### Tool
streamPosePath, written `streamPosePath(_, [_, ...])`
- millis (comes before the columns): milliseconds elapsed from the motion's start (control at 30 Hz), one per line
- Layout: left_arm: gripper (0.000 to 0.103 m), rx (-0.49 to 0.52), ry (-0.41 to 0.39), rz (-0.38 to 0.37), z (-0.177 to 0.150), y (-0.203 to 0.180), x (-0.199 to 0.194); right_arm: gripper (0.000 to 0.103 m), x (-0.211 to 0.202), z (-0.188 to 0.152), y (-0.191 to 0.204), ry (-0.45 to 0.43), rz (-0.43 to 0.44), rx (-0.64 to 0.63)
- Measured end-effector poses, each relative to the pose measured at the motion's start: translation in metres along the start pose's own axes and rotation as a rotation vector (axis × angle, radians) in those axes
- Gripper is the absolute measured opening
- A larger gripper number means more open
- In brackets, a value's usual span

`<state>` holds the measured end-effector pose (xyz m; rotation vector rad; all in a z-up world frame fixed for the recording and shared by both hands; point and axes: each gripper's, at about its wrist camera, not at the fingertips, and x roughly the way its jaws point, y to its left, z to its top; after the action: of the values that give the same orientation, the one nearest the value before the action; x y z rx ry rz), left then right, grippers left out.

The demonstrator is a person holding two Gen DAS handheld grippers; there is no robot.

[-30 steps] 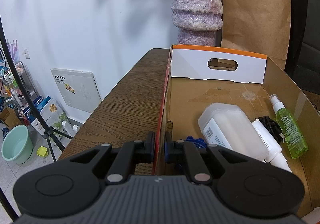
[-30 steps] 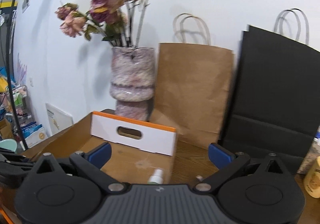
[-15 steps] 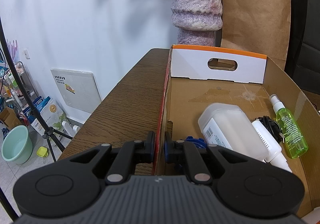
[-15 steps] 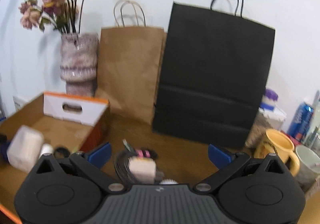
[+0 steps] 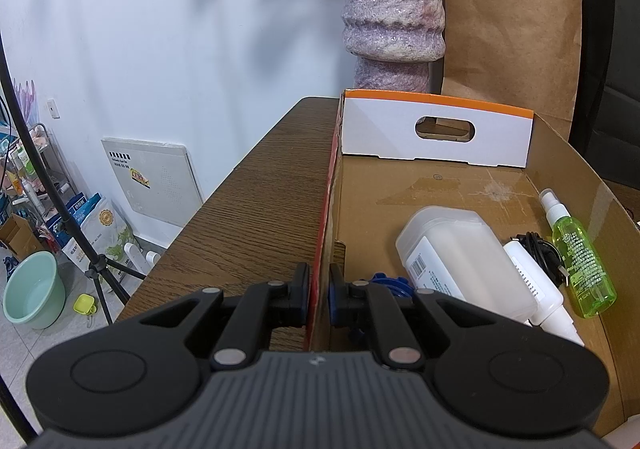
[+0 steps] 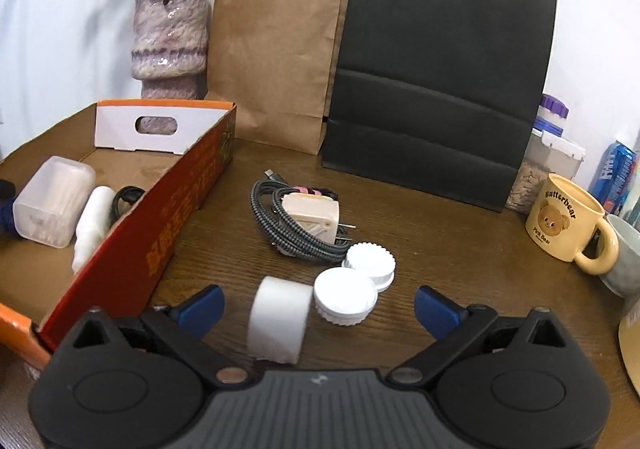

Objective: Organize rigid objects
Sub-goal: 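Move the right tool to the white tape roll and grasp it, then carry the white tape roll with the right tool toward the tray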

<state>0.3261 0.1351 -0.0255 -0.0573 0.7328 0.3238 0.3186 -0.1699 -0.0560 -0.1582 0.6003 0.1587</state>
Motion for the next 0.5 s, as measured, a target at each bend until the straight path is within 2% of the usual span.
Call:
streamPosePath(133, [0.01,0.0,0.0,0.0,0.0,0.0,0.0,0.085,-0.002,0.0,0.002,-0.024,0.009,0.02])
streamPosePath(233, [0.01,0.001,-0.001,0.0,0.001,0.0,0.0,0.063,-0.001,0.001,-0.002,-0.025,0.009,0.048])
streamPosePath(300, [0.01,0.0,0.0,0.0,0.001,0.0,0.0,0.023,0.001,0.001,-0.007,-0.016,0.033,0.077])
streamPosePath(500, [0.01,0.0,0.0,0.0,0.001,0.0,0.0,0.024,0.001,0.0,-0.007,-0.022,0.045,0.081])
